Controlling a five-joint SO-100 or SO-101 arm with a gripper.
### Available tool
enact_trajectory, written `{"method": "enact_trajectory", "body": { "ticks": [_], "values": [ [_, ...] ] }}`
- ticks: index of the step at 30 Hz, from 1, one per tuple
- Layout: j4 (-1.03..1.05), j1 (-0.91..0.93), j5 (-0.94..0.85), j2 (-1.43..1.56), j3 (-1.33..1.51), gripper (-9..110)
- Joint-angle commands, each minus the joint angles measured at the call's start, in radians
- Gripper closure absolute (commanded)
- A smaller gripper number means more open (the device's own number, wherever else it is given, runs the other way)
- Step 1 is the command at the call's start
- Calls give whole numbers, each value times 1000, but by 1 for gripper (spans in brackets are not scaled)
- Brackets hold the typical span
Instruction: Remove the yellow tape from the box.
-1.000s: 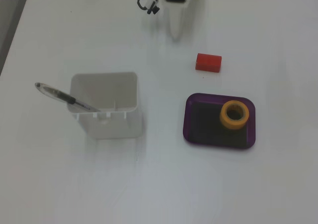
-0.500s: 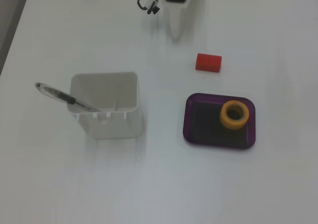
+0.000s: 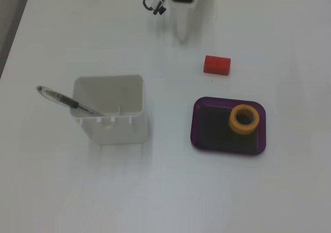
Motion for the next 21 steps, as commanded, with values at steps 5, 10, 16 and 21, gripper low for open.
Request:
{"method": "enact_trajectory", "body": {
  "ticks": [5, 10, 16, 21],
  "values": [
    [-15, -6, 5, 63, -2, 98],
    [-126, 3, -2, 61, -104, 99],
    [-245, 8, -6, 34, -272, 102],
    [-241, 2, -21, -189, -477, 101]
  ]
}}
